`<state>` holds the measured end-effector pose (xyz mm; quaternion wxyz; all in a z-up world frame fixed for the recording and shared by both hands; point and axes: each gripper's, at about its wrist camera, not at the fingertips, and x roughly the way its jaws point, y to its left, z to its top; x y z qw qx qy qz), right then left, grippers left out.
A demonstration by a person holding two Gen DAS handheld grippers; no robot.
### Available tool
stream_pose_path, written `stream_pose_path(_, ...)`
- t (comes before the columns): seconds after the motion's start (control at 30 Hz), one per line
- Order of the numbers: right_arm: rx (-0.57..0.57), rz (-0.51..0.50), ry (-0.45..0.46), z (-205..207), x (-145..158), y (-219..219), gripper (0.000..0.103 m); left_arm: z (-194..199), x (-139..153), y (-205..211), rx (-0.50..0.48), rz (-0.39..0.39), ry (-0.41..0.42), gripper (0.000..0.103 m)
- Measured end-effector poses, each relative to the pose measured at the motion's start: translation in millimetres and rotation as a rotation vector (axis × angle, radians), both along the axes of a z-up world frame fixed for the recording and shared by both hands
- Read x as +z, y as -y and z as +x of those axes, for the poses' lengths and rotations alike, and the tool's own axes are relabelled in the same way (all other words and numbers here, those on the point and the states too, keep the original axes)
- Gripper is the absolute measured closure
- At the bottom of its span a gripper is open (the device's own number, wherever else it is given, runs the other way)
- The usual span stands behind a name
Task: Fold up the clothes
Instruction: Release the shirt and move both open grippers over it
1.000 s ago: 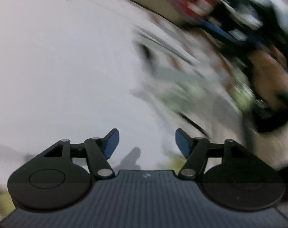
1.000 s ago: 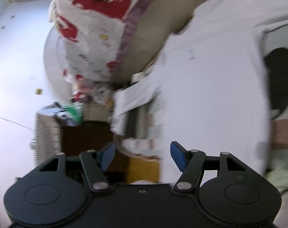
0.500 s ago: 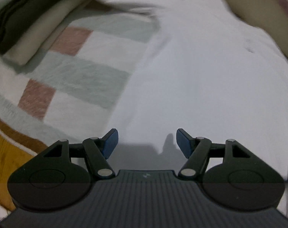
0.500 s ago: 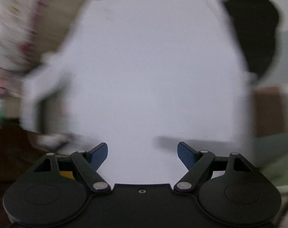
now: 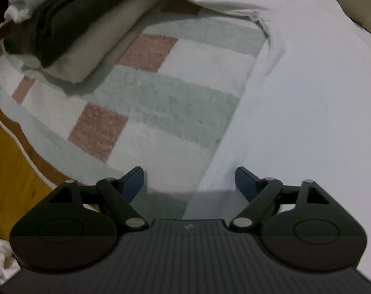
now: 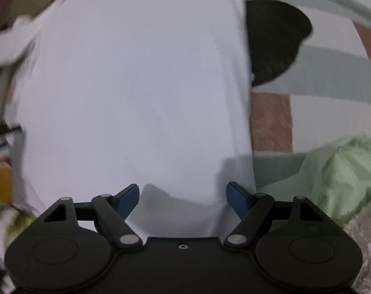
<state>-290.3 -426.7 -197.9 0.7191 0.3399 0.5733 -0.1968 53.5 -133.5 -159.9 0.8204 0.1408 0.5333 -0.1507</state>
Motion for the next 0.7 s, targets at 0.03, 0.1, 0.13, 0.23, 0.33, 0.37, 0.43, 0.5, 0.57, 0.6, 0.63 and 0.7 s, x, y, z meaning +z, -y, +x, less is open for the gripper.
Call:
stream_pose_path(0.03, -0.002, -0.017, -0.012, 2, 2, -2, 0.022, 1, -1, 1, -0.006, -0.014, 0.006, 0.021)
stream_pose_path(0.1, -0.029, -0.04, 0.008, 6, 11, -4, 0.022, 4, -3, 5, -0.017, -0.046, 0.009, 0.021)
stream_pose_path(0.13, -0.034, -0.051, 0.039, 9, 18, -5, 0.023, 6, -4, 7, -0.02, -0.072, 0.01, 0.022)
stream_pose_path(0.23, 0.017, -0.162, 0.171, 23, 38, -8, 0.024, 3, 0, 13, -0.066, -0.121, 0.05, 0.058)
stream_pose_path(0.33, 0.033, -0.331, 0.28, 35, 44, -4, 0.024, -7, 8, 17, -0.119, -0.104, 0.102, 0.101)
stream_pose_path(0.37, 0.012, -0.356, 0.285, 36, 40, 1, 0.024, -9, 10, 16, -0.116, -0.084, 0.123, 0.101)
stream_pose_path(0.43, -0.04, -0.382, 0.276, 37, 30, 11, 0.025, -11, 13, 12, -0.101, -0.063, 0.144, 0.101)
stream_pose_path(0.5, -0.096, -0.344, 0.225, 32, 16, 20, 0.026, -7, 14, 7, -0.067, -0.077, 0.124, 0.101)
stream_pose_path(0.57, -0.167, -0.316, 0.165, 23, 4, 27, 0.029, -7, 12, 10, -0.065, -0.058, 0.134, 0.101)
stream_pose_path(0.6, -0.195, -0.304, 0.168, 16, 6, 29, 0.032, -9, 11, 13, -0.073, -0.032, 0.148, 0.101)
stream_pose_path(0.63, -0.221, -0.289, 0.173, 11, 9, 30, 0.032, -11, 8, 17, -0.084, 0.0, 0.164, 0.101)
stream_pose_path(0.7, -0.222, -0.288, 0.133, 2, 9, 29, 0.032, -15, 1, 24, -0.082, 0.159, 0.245, 0.103)
